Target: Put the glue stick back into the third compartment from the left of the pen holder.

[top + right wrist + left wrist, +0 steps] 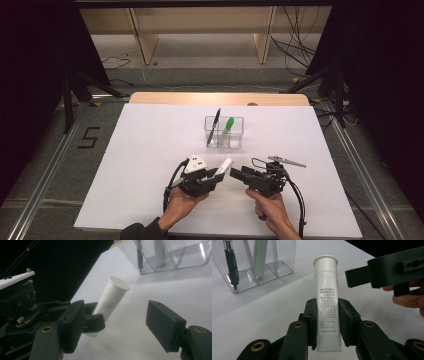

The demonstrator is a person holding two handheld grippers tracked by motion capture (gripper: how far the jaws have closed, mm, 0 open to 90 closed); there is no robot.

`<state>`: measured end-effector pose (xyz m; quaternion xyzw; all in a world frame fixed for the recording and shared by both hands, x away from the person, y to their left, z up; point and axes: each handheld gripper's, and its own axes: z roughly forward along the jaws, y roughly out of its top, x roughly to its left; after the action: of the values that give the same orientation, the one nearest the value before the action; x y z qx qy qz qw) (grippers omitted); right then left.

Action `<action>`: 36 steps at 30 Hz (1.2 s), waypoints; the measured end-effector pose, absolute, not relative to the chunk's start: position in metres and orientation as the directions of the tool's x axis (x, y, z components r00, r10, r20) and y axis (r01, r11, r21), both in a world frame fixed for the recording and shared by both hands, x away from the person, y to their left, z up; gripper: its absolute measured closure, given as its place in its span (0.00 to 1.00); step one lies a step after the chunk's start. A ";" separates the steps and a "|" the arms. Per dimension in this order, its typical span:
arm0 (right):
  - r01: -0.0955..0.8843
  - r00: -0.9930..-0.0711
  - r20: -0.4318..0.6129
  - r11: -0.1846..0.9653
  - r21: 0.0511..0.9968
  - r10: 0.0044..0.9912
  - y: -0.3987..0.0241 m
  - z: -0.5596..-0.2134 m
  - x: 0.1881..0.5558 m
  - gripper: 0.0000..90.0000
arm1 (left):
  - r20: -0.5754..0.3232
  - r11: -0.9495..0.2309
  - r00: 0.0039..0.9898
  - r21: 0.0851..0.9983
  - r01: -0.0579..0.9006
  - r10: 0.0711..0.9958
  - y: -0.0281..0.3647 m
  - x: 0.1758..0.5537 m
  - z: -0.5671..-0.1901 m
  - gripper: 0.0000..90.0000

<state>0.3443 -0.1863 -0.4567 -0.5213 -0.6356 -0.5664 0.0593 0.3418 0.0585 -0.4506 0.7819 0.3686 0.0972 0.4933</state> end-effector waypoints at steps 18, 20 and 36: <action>0.789 -0.403 0.779 -0.248 0.562 0.481 -0.170 -0.457 0.357 0.48 | -0.248 -0.187 0.715 0.862 0.471 0.654 0.062 0.333 -0.447 0.78; 0.793 -0.401 0.785 -0.251 0.556 0.472 -0.169 -0.458 0.357 0.51 | -0.251 -0.183 0.716 0.864 0.469 0.651 0.062 0.332 -0.447 0.78; 0.806 -0.385 0.813 -0.270 0.527 0.437 -0.167 -0.458 0.357 0.69 | -0.272 -0.154 0.721 0.872 0.465 0.637 0.061 0.328 -0.446 0.78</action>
<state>0.3574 -0.1671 -0.4581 -0.5323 -0.5837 -0.5932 0.1555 0.3284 0.0609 -0.4462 0.7555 0.3646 0.0800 0.5383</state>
